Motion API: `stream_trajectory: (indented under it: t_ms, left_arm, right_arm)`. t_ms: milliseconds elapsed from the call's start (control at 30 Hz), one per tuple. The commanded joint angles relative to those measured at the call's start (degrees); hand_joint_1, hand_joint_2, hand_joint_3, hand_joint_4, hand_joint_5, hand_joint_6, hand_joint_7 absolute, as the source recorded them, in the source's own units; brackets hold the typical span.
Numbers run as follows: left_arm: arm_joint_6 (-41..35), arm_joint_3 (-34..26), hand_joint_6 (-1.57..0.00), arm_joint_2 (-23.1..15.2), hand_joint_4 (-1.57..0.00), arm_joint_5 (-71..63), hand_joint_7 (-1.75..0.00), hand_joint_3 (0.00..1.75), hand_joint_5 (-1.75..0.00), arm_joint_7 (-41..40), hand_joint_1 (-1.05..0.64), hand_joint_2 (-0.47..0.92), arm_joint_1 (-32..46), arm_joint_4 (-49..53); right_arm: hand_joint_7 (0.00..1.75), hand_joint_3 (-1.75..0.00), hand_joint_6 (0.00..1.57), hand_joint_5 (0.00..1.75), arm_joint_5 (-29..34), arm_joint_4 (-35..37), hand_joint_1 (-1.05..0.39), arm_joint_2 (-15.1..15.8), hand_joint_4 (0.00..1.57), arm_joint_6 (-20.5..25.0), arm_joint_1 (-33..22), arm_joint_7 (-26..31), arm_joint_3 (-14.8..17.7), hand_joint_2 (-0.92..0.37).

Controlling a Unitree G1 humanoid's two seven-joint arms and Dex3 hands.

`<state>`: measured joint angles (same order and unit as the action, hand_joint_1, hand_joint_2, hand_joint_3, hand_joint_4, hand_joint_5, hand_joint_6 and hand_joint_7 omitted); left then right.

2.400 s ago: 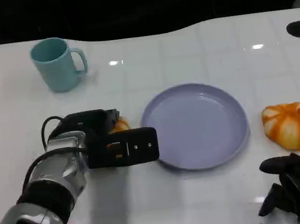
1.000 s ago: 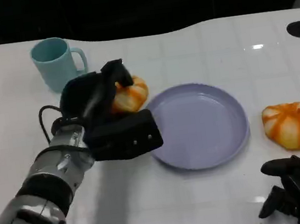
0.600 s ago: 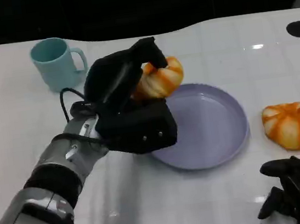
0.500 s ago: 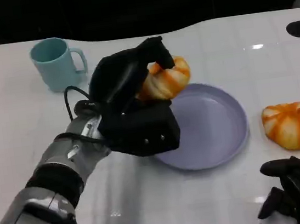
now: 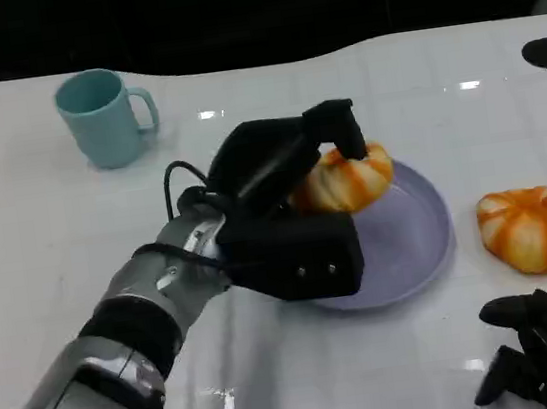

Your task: Grasp the bread from the table and place it into the plate.

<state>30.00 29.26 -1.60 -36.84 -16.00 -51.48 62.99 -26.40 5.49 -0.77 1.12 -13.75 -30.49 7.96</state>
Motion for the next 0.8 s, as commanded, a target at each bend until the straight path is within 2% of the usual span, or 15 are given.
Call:
stream_trajectory:
  t_ms: [33, 133, 233, 267, 300, 333, 367, 400, 433, 533, 567, 633, 800]
  left_arm:
    - [-1.6, 1.1, -0.69, 0.3, -0.90, -1.1, -1.75, 0.99, -1.75, 1.9, -0.20, 0.64, -2.8, 1.5]
    - [-2.6, 1.4, -0.68, 1.0, -0.88, -1.2, -1.75, 0.92, -1.75, 3.3, -0.18, 0.66, -3.5, 2.9]
    - [-5.0, 1.0, -0.65, 2.0, -0.82, -0.2, -1.62, 0.81, -1.75, 7.5, -0.18, 0.72, -4.4, 4.3]
    - [-5.2, 0.5, -0.68, 2.4, -0.72, 0.6, -1.30, 0.71, -1.73, 8.9, -0.16, 0.74, -4.5, 4.6]
    - [-5.4, 0.1, -0.75, 2.5, -0.66, 1.1, -0.87, 0.51, -1.45, 9.9, -0.16, 0.80, -4.5, 4.7]
    - [-5.5, -0.1, -0.81, 2.6, -0.65, 1.3, -0.64, 0.38, -1.34, 10.5, -0.16, 0.86, -4.5, 4.8]
    - [-5.6, 0.1, -0.84, 2.7, -0.64, 1.3, -0.52, 0.31, -1.28, 12.0, -0.16, 0.89, -4.8, 5.1]
    - [-5.8, 0.2, -0.68, 2.7, -0.54, 1.2, -0.26, 0.23, -0.87, 13.0, -0.23, 0.91, -4.9, 5.3]
    - [-5.9, 0.3, -0.62, 2.7, -0.53, 1.2, -0.13, 0.20, -0.65, 13.7, -0.26, 0.92, -5.0, 5.5]
    - [-6.4, 1.1, -0.59, 2.4, -0.53, 0.4, -0.05, 0.18, -0.50, 15.8, -0.28, 0.92, -5.5, 5.4]
    - [-7.0, 1.7, -0.40, 2.2, -0.31, -0.1, -0.02, 0.21, -0.37, 17.4, -0.47, 0.92, -5.9, 5.3]
    - [-7.6, 2.8, -0.27, 1.6, -0.17, -1.0, -0.01, 0.27, -0.27, 19.5, -0.62, 0.92, -6.4, 4.9]
    - [-7.5, 1.7, -0.18, 0.2, -0.06, 0.5, 0.00, 0.45, -0.20, 24.2, -0.83, 0.92, -6.5, 3.5]
  right_arm:
    - [0.95, -0.18, 0.76, 1.44, -0.6, -1.4, -0.78, 0.3, 0.70, 0.5, -0.9, 0.5, 0.1, -0.92]
    - [0.95, -0.18, 0.76, 1.44, -0.1, -1.8, -0.78, 0.2, 0.70, 0.4, -1.0, 1.0, -0.2, -0.92]
    - [0.95, -0.18, 0.76, 1.44, -0.8, -2.0, -0.77, 0.1, 0.71, 1.0, -1.1, 1.0, -0.2, -0.92]
    - [0.95, -0.18, 0.75, 1.44, -0.9, -2.1, -0.77, 0.1, 0.71, 1.1, -1.1, 0.9, -0.1, -0.92]
    - [0.95, -0.18, 0.75, 1.44, -0.9, -2.1, -0.77, 0.1, 0.71, 1.1, -1.1, 0.8, -0.1, -0.92]
    - [0.95, -0.18, 0.75, 1.43, -0.9, -2.1, -0.77, 0.2, 0.71, 1.1, -1.1, 0.7, -0.1, -0.92]
    - [0.95, -0.18, 0.75, 1.43, -0.8, -2.2, -0.77, 0.2, 0.71, 1.0, -1.2, 0.6, -0.1, -0.92]
    - [0.95, -0.18, 0.74, 1.43, -0.8, -2.3, -0.77, 0.3, 0.70, 0.9, -1.3, 0.6, -0.2, -0.92]
    - [0.95, -0.18, 0.74, 1.44, -0.7, -2.4, -0.77, 0.3, 0.70, 0.9, -1.3, 0.6, -0.2, -0.92]
    - [0.96, -0.19, 0.74, 1.44, -0.7, -2.2, -0.78, 0.1, 0.70, 0.5, -1.3, 0.6, -0.1, -0.92]
    - [0.96, -0.19, 0.74, 1.44, -0.7, -1.9, -0.77, 0.1, 0.69, 0.1, -1.2, 0.4, -0.1, -0.92]
    - [0.96, -0.18, 0.74, 1.44, -1.0, -1.6, -0.77, 0.0, 0.69, 0.3, -1.1, 0.1, 0.1, -0.92]
    - [0.96, -0.18, 0.75, 1.44, 0.0, -2.5, -0.78, 0.1, 0.70, 0.6, -1.4, 1.3, -0.3, -0.92]
